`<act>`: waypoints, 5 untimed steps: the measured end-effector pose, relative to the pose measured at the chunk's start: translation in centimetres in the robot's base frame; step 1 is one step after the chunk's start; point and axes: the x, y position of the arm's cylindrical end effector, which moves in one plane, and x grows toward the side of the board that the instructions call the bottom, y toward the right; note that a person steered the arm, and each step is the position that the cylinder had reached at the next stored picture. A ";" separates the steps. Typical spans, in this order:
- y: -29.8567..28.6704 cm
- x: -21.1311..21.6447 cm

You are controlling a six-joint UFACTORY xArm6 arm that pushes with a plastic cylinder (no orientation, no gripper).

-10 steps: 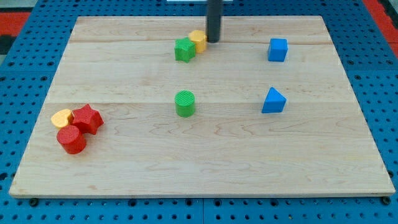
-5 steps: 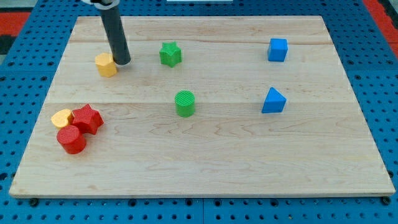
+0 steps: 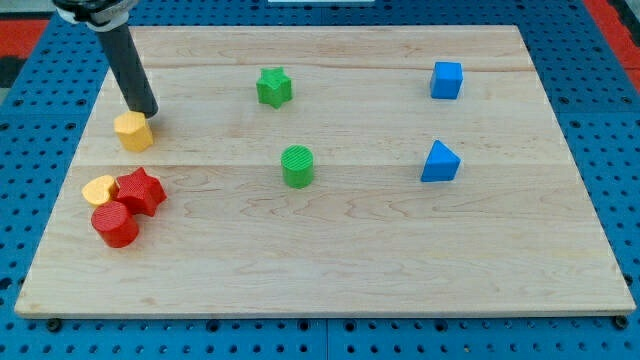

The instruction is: Move the hexagon into the heart

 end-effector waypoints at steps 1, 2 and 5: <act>0.0 1.5; 0.0 1.7; 0.0 7.1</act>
